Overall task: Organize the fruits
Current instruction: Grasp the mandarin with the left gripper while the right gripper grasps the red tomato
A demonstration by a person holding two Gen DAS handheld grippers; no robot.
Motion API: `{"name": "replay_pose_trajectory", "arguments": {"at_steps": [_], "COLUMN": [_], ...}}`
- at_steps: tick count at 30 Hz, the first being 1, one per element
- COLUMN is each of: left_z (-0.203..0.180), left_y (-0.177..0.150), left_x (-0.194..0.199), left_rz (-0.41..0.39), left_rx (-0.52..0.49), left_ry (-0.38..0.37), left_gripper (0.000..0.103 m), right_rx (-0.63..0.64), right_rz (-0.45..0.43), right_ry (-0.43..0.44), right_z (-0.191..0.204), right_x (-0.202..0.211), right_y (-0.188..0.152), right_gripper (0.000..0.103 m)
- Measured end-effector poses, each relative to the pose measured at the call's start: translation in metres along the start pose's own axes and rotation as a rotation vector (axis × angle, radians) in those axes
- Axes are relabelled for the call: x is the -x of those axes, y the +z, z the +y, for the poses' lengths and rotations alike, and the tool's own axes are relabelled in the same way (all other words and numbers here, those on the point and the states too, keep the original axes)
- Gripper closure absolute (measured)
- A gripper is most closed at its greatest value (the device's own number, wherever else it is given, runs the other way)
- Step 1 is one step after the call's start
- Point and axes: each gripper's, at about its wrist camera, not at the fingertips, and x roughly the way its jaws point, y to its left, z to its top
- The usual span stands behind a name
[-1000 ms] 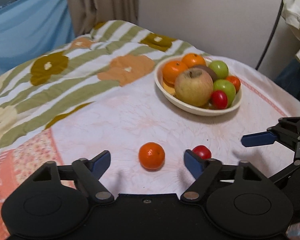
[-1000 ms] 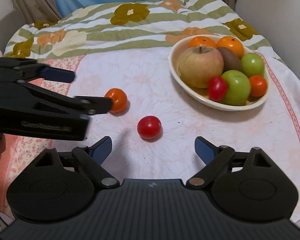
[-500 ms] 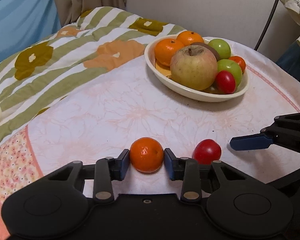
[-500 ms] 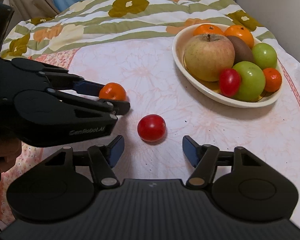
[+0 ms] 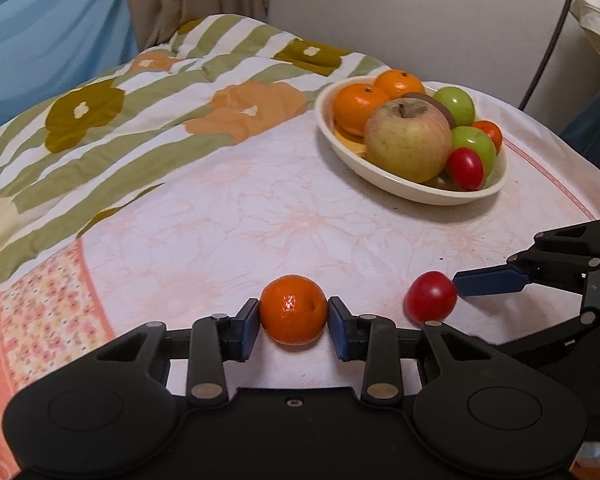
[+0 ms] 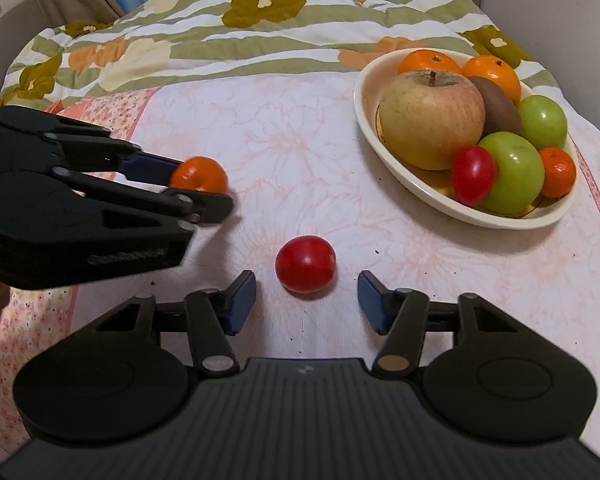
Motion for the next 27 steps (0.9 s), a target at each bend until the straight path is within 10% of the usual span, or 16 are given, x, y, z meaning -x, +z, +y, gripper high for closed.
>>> {"name": "replay_pose_trajectory", "arguments": {"at_steps": [10,27], "left_z": [0.012,-0.004], "left_y": [-0.015,-0.011], "left_x": [0.020,0.072], "left_rz": [0.002,-0.043], "left_rx": [0.069,0.167], "left_ry": [0.046,0.101], "left_gripper": [0.063,0.063], "right_rx": [0.022,0.016], "right_rz": [-0.008,-0.104], "right_ry": [-0.013,0.013], "right_z": [0.003,-0.022], "right_x": [-0.004,0.049], "right_y": [0.005,0.021], "right_gripper": [0.055,0.055]}}
